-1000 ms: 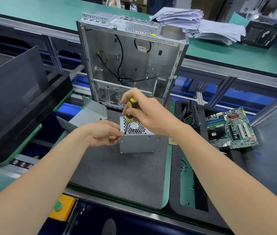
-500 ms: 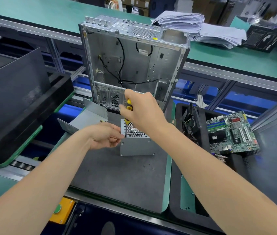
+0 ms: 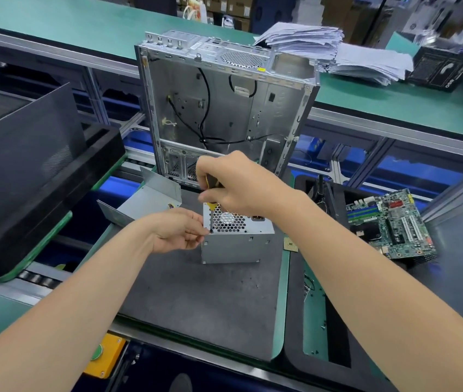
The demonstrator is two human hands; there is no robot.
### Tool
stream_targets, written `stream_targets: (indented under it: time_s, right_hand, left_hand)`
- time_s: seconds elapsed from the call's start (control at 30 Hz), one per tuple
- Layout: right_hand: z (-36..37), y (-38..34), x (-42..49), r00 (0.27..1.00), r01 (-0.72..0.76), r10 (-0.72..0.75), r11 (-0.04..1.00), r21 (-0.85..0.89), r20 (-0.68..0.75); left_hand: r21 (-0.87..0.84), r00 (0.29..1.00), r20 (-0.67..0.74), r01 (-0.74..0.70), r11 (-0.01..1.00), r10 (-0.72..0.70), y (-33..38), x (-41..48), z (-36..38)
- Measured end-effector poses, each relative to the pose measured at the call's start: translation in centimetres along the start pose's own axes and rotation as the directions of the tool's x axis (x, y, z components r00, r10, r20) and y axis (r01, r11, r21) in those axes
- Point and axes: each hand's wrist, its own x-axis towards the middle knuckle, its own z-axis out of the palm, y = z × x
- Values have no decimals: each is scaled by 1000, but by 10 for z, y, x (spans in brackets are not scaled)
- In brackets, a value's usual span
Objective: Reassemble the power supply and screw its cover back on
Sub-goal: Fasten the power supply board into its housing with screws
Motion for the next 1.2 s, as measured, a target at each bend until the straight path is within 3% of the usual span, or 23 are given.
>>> stream_targets:
  time_s: [0.1, 0.2, 0.27, 0.33, 0.43, 0.53, 0.63, 0.73, 0.83, 0.93, 1.0, 1.1, 1.2]
  right_hand:
    - [14, -1, -1, 965, -210, 210, 978, 15, -155]
    - [27, -8, 0, 929, -299, 304, 953, 53, -213]
    - [26, -12, 2, 953, -238, 227, 971, -34, -202]
    - [16, -15, 3, 989, -82, 72, 993, -82, -127]
    - [-1, -11, 1, 982, 165, -175, 979, 115, 74]
    - [-6, -7, -3, 952, 206, -246, 955, 215, 181]
    - [-5, -1, -1, 985, 132, -153, 968, 212, 85]
    - [4, 0, 2, 996, -40, 54, 984, 173, -77]
    - [19, -5, 3, 926, -216, 259, 960, 176, -273]
    - [26, -8, 7, 877, -339, 354, 935, 104, -325]
    - [21, -6, 8, 910, -321, 309, 947, 3, -276]
    - [5, -2, 4, 996, -45, 44, 999, -11, -83]
    - [-14, 3, -2, 957, 216, -233, 970, 114, 170]
  left_hand:
    - [9, 1000, -7, 2, 1000, -1, 0, 2, 0]
    - [4, 1000, -13, -3, 1000, 3, 0, 3, -1]
    - [17, 1000, -3, -9, 1000, 9, -1, 3, -3]
    - [36, 1000, 9, -17, 999, 16, -1, 3, -4]
    - [42, 1000, -11, -20, 999, 20, -1, 4, -3]
    - [30, 999, -42, -23, 999, 25, -2, 6, -3]
    - [31, 1000, -17, -9, 999, 9, -2, 6, -3]
    - [33, 1000, -23, -5, 999, 6, -1, 4, -2]
    - [23, 999, -37, -3, 1000, 4, -1, 5, -1]
    - [31, 999, -50, -6, 1000, 7, -2, 6, -1]
    - [30, 998, -55, -9, 1000, 10, -2, 7, -2]
    - [47, 999, -36, -14, 999, 16, -2, 8, -3]
    - [40, 1000, -12, -18, 999, 19, -3, 9, -5]
